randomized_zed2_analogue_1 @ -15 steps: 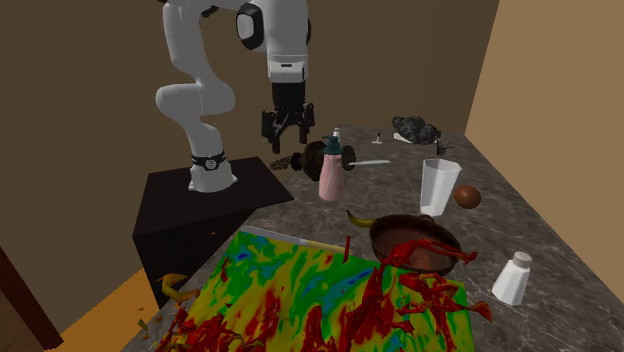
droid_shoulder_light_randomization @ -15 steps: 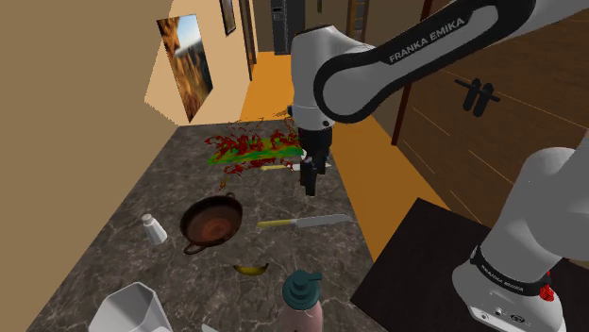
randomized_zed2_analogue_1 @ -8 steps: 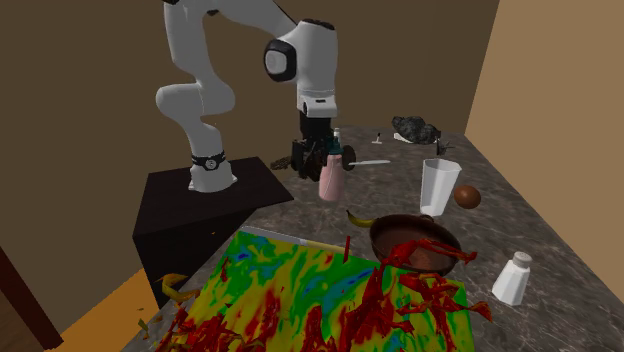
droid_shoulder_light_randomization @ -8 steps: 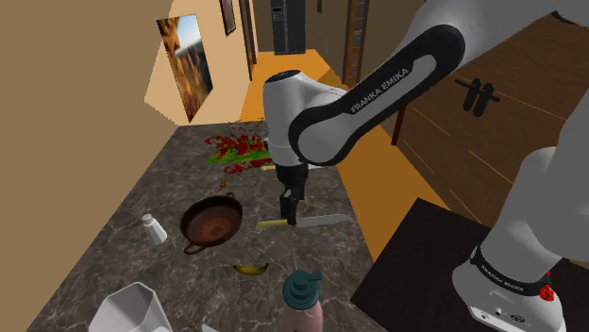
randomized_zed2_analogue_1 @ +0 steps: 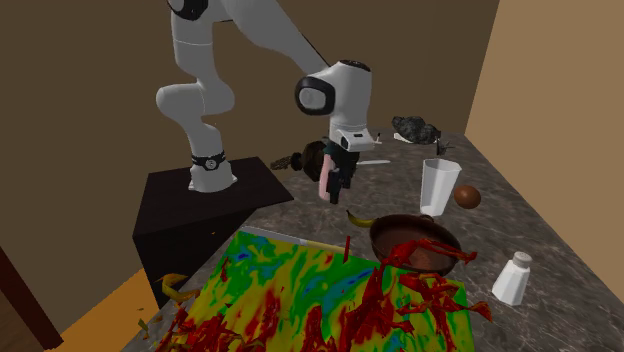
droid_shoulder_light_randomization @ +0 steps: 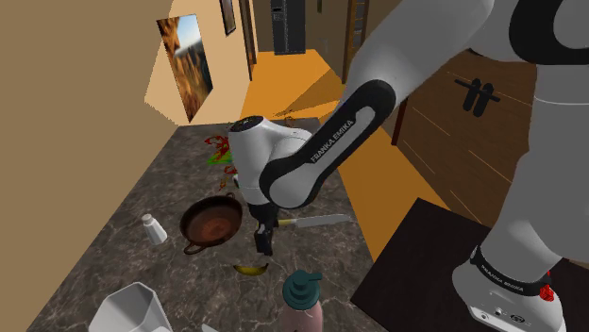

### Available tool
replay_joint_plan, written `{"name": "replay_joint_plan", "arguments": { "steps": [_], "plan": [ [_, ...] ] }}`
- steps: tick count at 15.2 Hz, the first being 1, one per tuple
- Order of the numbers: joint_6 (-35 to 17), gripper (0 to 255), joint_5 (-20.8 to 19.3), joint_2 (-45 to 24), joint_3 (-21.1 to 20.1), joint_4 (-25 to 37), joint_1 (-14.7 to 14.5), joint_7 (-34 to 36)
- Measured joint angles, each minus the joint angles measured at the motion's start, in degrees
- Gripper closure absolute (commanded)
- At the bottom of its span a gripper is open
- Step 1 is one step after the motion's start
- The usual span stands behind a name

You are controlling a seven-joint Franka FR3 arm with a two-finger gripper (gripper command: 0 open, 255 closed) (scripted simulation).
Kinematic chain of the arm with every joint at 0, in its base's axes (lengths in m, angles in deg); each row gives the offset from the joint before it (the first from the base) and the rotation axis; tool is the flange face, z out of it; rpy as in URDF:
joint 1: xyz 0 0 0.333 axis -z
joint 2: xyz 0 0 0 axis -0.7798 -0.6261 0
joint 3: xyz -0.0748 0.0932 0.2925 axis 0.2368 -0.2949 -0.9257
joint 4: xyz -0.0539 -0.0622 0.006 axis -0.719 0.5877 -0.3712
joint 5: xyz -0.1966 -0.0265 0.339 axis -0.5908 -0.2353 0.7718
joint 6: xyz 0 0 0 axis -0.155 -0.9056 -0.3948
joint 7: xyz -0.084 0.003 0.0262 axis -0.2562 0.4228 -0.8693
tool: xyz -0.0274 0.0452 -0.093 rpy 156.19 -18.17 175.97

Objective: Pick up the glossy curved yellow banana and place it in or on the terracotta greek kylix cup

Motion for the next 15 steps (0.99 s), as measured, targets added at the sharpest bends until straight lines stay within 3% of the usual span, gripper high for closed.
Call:
{"name": "replay_joint_plan", "arguments": {
  "steps": [6, 15],
  "plan": [
    [-2.5, 0, -5.1, -11.6, 0.8, 7.8, -4.2, 0.8],
    [-6.3, 0, -7.0, -16.4, 2.0, 8.7, -5.6, 2.0]
  ]
}}
